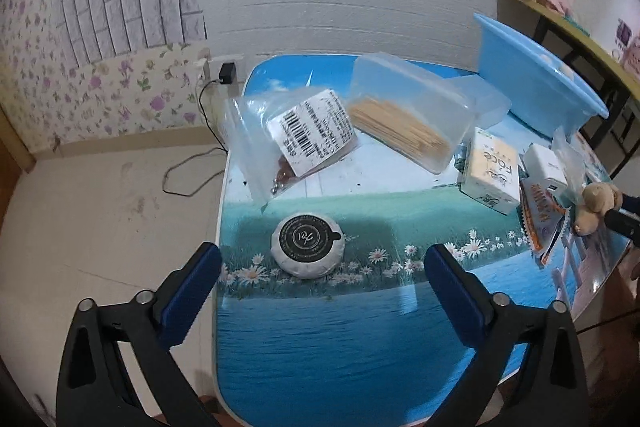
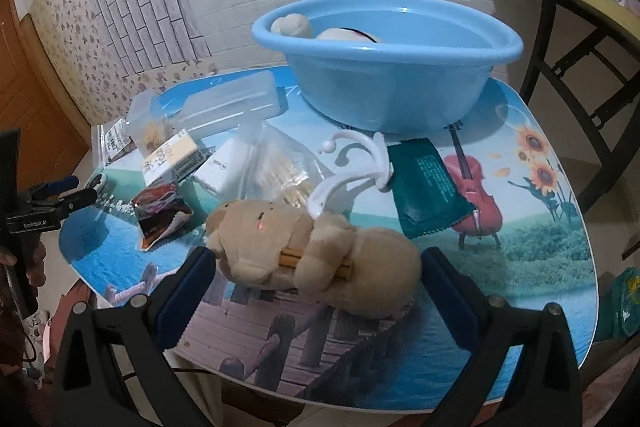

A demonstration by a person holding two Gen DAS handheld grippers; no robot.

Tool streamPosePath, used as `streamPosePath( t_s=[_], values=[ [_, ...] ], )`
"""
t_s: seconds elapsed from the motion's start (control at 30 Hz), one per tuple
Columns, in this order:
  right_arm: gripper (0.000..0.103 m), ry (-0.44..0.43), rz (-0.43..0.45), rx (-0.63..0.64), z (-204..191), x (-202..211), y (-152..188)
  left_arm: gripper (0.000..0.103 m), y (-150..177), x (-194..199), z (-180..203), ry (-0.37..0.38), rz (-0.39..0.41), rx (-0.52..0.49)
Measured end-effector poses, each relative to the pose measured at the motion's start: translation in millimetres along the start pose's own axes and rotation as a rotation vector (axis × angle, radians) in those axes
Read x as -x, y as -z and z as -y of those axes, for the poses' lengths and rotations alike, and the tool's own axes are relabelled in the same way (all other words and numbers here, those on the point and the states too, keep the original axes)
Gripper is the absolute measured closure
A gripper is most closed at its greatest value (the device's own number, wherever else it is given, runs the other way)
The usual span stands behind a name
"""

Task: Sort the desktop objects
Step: 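Grasp the round black-and-white puck with the left tool while the right tool grasps the tan plush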

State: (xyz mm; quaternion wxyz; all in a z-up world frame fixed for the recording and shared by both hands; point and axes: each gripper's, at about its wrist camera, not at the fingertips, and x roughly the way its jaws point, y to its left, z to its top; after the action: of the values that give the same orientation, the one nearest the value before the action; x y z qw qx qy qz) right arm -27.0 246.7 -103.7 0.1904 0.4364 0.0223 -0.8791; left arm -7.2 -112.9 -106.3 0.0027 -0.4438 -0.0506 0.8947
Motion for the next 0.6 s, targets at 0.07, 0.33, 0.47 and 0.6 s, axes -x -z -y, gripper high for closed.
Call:
streamPosePath(
  t_s=[0.07, 0.33, 0.47, 0.6],
  values=[
    [0.0, 0.002, -0.005, 0.007, -0.4, -1.5, 0.1, 0.027, 1.5, -2.3, -0.8, 0.016, 0.011, 0.006],
    [0.001, -0.064, -0.037, -0.035, 7.7, -12.9, 4.4, 0.066, 2.3, -0.6, 14.8, 0.022, 0.049, -0.045],
    [0.006, -0.073, -0.01, -0.027, 11.6, -7.9, 7.5, 0.066, 5.0, 7.0, 31.2, 0.08, 0.053, -0.063],
    [0.007, -0.102, 0.015, -0.047, 19.5, -0.3, 10.4, 0.066, 10.0, 6.1, 52.3, 0.084, 0.041, -0.105]
  ],
)
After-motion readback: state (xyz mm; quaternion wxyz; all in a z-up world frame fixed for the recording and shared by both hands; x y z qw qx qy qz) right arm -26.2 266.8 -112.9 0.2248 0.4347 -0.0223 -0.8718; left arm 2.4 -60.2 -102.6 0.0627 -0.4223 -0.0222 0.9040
